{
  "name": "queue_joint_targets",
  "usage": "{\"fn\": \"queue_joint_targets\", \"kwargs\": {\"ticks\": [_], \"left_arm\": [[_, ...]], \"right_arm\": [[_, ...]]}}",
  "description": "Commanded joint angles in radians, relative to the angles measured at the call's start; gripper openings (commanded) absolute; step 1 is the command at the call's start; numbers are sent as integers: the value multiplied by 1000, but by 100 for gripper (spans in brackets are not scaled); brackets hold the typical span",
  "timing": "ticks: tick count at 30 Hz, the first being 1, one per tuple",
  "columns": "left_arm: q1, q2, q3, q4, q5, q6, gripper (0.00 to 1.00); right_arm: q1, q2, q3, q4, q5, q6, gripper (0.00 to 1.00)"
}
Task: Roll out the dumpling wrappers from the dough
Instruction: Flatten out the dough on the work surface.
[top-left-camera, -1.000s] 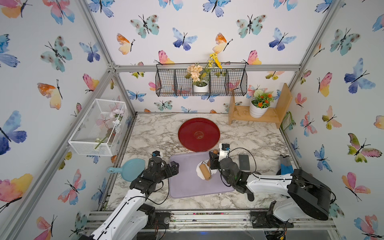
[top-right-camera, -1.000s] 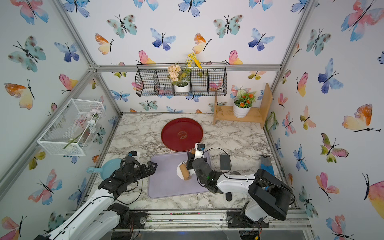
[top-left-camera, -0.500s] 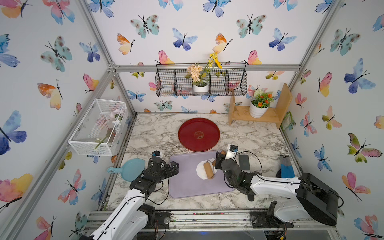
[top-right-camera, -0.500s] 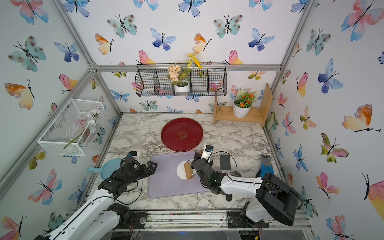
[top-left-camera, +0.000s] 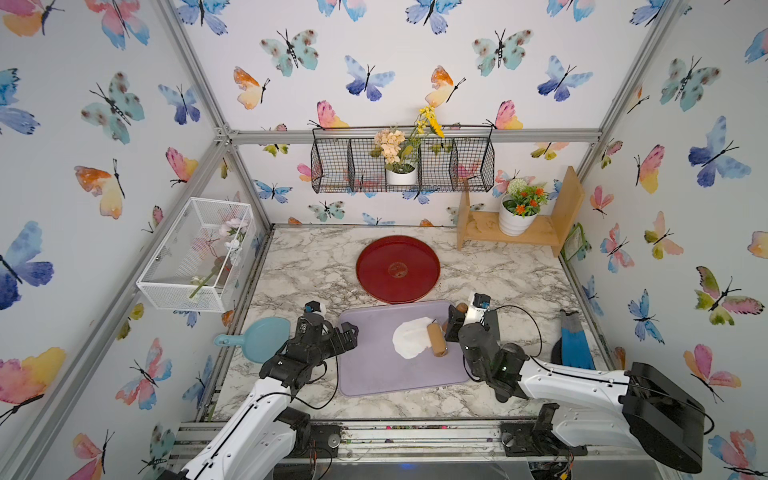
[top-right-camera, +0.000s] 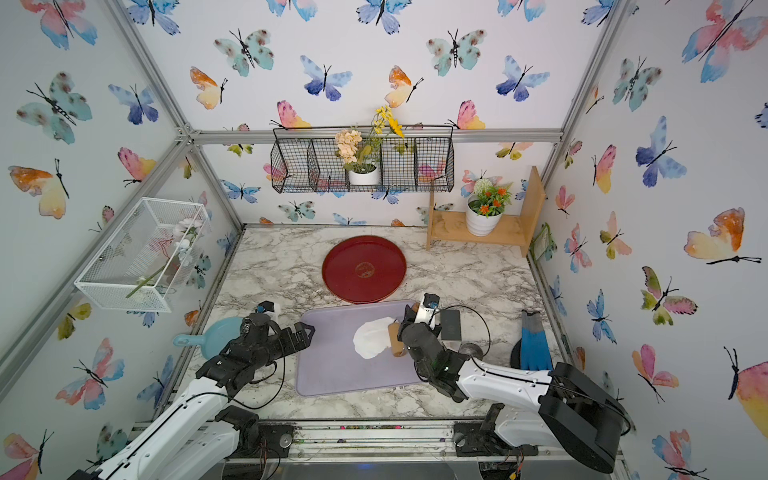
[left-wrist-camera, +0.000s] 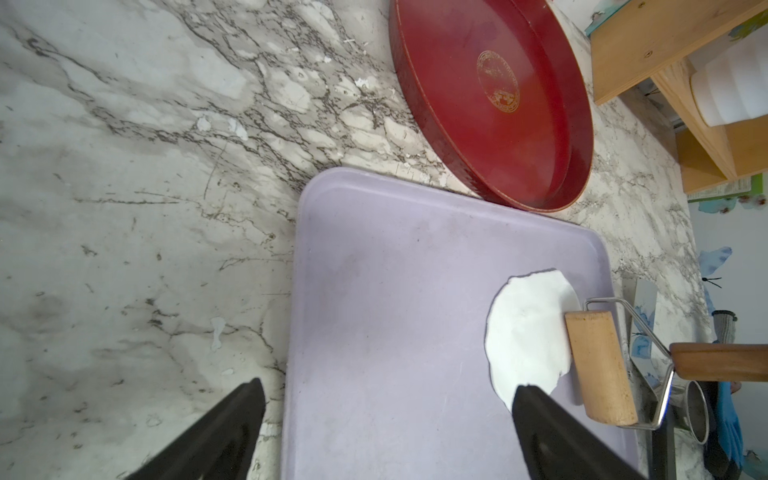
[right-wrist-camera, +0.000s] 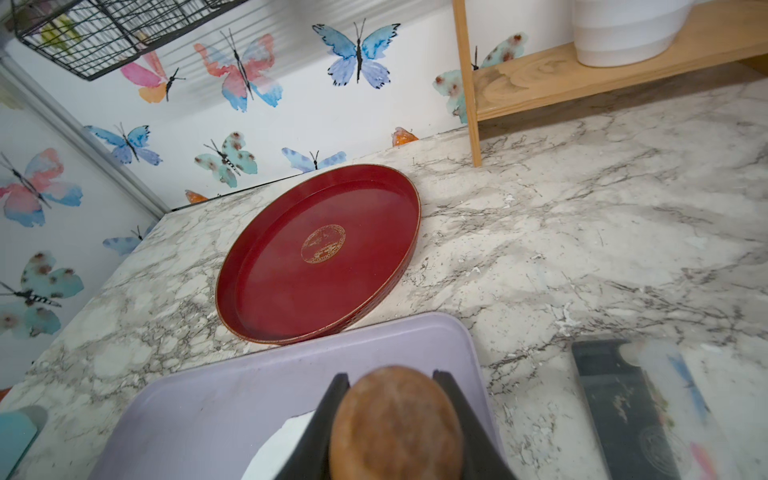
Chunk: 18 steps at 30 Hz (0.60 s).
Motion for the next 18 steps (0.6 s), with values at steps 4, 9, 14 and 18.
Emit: {"fn": "queue_joint_targets", "kwargs": {"ticks": [4, 9, 14, 18], "left_arm": [[-5, -5, 7, 55, 89, 39, 99], [-5, -7, -8, 161, 259, 81, 99], [-6, -29, -27, 300, 449, 84, 99], [-6, -52, -32, 375, 538, 108, 99]], "right_arm": [[-6, -4, -16, 90, -197, -211, 2], [-6, -37, -15, 251, -355, -313, 2], [-6, -60, 9, 317, -478, -355, 2], [-6, -51, 20, 351, -565, -401, 2]]}}
